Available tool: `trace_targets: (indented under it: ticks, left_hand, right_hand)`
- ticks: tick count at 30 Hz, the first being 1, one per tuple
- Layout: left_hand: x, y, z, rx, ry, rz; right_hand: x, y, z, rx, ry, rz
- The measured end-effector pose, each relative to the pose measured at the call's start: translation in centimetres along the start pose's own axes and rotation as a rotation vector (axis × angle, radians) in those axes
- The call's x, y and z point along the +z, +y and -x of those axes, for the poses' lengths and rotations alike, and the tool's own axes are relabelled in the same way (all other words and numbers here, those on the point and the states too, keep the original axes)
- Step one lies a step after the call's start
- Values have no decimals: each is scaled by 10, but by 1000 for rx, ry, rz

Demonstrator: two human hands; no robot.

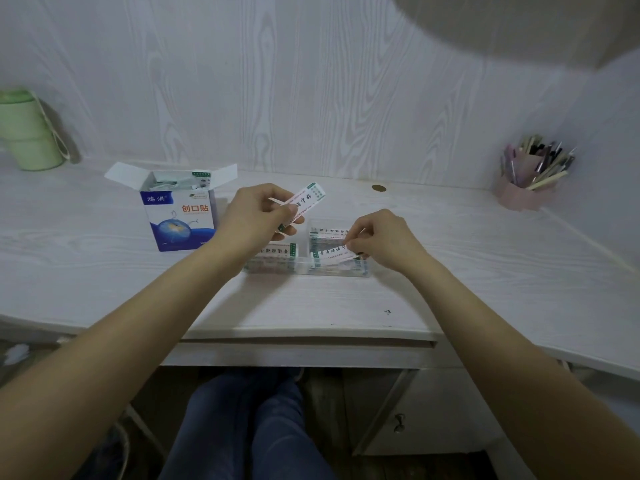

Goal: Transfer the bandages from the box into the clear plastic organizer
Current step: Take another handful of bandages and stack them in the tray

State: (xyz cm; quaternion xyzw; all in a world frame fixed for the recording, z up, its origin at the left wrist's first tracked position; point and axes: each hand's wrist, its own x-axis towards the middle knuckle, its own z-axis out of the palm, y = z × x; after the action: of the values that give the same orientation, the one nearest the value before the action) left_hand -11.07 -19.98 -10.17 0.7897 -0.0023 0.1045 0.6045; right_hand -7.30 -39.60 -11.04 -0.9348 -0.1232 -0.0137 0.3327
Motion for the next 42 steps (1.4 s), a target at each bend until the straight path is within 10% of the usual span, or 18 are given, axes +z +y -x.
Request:
trace_targets:
  ticks: [11, 17, 23, 42]
  left_hand:
    - [3, -2, 0, 16, -26, -25]
    - [9, 0, -2, 43, -135, -158]
    - [21, 1, -9, 88, -167, -264]
    - [41, -15, -32, 217, -324, -1045]
  right_hand:
    - [9, 1, -4, -30, 18, 211]
    - [-15, -8, 3, -2, 58, -491]
    - [-15, -2, 4, -2, 63, -502]
    - [0, 4, -4, 63, -61, 292]
